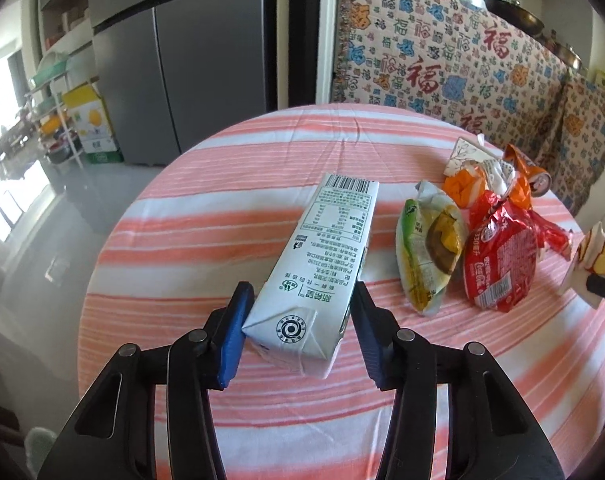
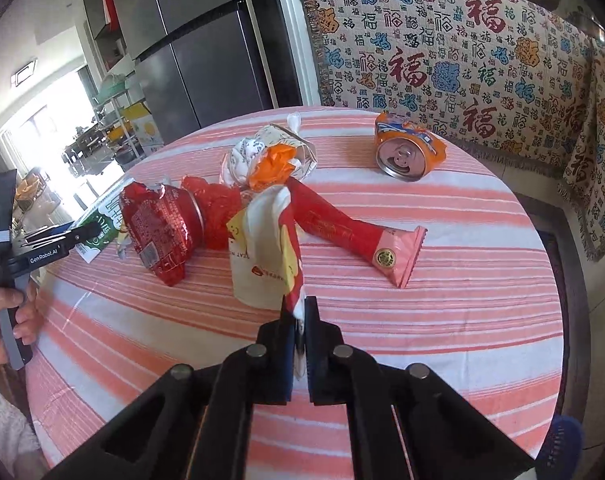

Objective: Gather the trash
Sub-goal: 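Grasp the white-green milk carton with the left gripper while the right gripper grasps the crumpled paper cup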

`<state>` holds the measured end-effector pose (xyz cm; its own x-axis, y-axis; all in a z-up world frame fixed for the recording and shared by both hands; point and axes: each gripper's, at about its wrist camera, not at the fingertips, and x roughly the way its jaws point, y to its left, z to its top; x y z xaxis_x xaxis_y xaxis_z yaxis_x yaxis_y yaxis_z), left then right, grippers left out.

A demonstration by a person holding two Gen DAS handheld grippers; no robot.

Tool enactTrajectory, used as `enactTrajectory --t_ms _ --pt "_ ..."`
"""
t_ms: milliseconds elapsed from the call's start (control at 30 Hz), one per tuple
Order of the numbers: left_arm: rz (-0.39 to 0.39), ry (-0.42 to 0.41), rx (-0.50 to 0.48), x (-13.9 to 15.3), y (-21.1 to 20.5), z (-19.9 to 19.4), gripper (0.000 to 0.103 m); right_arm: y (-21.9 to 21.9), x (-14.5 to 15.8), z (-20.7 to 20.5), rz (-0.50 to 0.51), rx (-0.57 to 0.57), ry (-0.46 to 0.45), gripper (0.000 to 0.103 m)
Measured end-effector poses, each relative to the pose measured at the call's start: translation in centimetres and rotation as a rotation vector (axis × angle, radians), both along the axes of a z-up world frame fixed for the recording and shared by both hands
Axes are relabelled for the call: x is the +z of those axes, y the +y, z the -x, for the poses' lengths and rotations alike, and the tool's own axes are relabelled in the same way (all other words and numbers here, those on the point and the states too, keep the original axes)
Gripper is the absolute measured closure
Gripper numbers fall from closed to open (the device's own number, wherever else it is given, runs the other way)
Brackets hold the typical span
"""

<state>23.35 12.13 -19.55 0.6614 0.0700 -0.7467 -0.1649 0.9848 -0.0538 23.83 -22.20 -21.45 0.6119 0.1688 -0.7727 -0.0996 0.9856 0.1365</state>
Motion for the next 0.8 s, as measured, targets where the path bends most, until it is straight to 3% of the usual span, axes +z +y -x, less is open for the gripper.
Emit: enactTrajectory --t_ms 100,233,500,567,800 --pt "0.051 0.037 0.03 -0.2 0.7 1.6 0.053 -1.0 0.1 0.9 -0.045 -0.012 0.025 0.099" --pt "0.063 0.044 0.039 0.1 0.3 4.4 0.054 -1.7 -0.3 2.5 -0.044 -0.025 0.08 0.099" --pt "0.077 0.068 -0.033 -0.3 -2.4 8.2 0.056 -3.0 0.4 4.7 -0.031 -0.029 0.089 0.099" --pt "0.101 0.086 -0.063 -0.6 -2.8 8.4 0.052 -3.0 0.3 5.1 -0.02 -0.023 0.099 0.097" --pt "0.058 0.089 -0.105 -0.2 -3.7 7.4 0.039 -3.5 0.2 5.0 0.0 -0.024 0.089 0.088"
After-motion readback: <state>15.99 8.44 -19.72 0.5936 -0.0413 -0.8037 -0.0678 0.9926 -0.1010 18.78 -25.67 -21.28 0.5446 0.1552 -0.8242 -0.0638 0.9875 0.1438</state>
